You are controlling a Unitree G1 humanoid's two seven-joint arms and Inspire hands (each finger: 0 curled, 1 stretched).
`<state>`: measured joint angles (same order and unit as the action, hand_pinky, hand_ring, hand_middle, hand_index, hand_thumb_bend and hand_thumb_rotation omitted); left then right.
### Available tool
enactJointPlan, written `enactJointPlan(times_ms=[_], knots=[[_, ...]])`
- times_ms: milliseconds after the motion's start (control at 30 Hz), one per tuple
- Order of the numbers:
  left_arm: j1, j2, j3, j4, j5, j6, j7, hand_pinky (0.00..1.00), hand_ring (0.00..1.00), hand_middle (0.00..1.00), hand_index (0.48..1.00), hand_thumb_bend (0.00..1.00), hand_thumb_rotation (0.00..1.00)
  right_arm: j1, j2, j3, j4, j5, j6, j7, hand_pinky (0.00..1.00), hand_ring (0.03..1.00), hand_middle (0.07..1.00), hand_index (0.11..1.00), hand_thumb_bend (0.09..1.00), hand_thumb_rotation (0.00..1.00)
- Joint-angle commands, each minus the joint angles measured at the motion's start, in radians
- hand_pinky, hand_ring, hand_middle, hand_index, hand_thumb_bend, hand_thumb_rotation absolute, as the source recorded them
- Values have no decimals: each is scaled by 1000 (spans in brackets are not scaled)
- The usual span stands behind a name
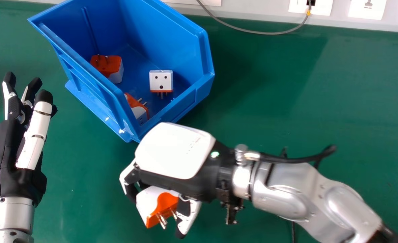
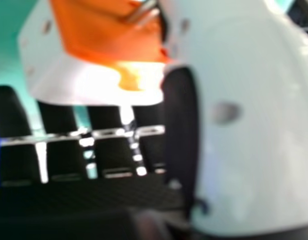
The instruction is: Pick all objects and put in blue box
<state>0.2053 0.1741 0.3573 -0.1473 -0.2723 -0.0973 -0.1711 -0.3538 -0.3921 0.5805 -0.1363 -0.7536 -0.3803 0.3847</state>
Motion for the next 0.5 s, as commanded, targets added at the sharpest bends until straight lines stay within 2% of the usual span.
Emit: enactJointPlan(times_ms=[0, 133, 267, 467], knots=[[2, 6, -3, -31, 8, -7, 3, 920, 961, 969, 980, 336, 613, 18, -19, -55, -75, 33, -2, -3, 354, 402, 502, 530, 494, 0], [1, 6, -3, -32, 7, -4, 5, 919, 961, 970, 980, 335, 609, 40, -53, -112, -147, 41, 7, 19, 360, 408, 501, 530, 495, 0], [0, 8, 0, -25, 4, -6, 2, 918, 960, 970, 981, 332, 608, 47, -80, -172, -215, 53, 22, 41, 366, 410, 499, 528, 496, 0], [1, 7, 0, -30, 2, -1, 3, 918, 960, 970, 981, 331, 605, 25, -79, -247, -261, 117, 78, 82, 359, 422, 503, 531, 495, 0]])
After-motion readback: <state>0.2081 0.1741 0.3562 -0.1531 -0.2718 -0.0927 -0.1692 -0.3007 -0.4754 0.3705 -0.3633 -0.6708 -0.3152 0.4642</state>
